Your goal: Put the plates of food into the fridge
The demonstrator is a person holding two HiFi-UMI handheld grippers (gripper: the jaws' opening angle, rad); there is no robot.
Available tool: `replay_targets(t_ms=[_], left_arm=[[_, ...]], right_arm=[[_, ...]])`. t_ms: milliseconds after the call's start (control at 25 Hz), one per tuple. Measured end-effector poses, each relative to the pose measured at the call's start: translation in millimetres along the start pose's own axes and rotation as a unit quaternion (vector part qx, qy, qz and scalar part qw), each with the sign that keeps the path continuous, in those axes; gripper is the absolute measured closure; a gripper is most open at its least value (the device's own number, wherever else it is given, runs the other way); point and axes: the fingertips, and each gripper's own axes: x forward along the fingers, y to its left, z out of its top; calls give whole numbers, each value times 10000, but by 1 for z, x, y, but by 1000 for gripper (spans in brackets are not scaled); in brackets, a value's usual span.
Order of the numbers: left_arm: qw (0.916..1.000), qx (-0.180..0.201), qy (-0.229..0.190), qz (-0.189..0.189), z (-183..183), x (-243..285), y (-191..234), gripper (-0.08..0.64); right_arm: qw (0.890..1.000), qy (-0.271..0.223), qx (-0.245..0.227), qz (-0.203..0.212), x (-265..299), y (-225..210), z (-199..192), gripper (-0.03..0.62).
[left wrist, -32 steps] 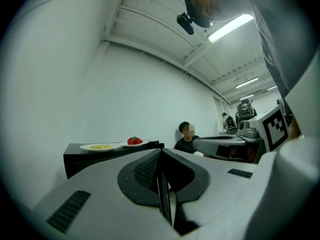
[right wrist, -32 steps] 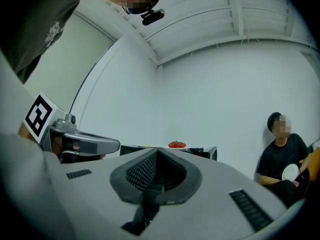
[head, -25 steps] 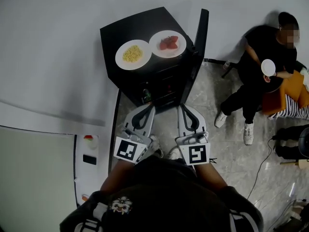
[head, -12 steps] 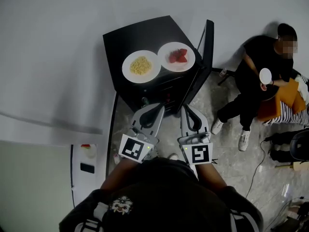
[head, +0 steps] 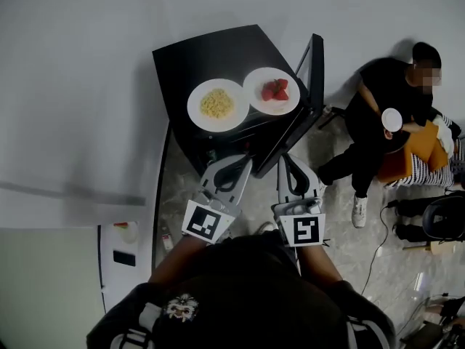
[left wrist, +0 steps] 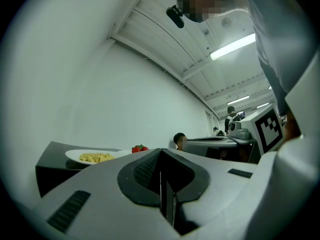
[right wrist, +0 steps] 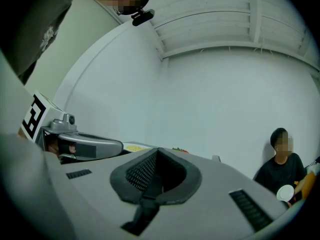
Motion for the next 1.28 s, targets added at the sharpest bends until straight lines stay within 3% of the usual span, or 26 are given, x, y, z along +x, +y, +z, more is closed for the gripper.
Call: replay_targets(t_ms=[160, 640, 840, 880, 960, 1040, 1120, 1280], left_arm=[[9995, -276, 51, 110, -5, 9, 3, 537], [9973, -134, 256, 678, -18, 25, -4, 537], [9957, -71, 388, 832, -24, 27, 0, 537], [9954, -74, 406, 864, -24, 28, 1, 537], [9949, -69, 430, 910, -26, 28, 2, 537], [9945, -69, 431, 947, -27, 28, 3, 537], [9941, -87, 436, 984, -28, 27, 5, 537], [9936, -87, 438, 1038, -29, 25, 8, 537]], right_arm=[[9999, 39, 6, 142, 3, -7, -5, 568], [9967, 253, 432, 644, 19, -37, -23, 568], [9868, 499, 1208, 958, 33, -42, -35, 560], [9819, 548, 1506, 1010, 37, -44, -38, 517], [9667, 651, 2236, 1057, 45, -49, -43, 483], [9432, 757, 3064, 1034, 51, -56, -49, 465], [9095, 870, 3943, 985, 60, -62, -56, 458], [8288, 987, 5433, 903, 77, -76, -69, 428]])
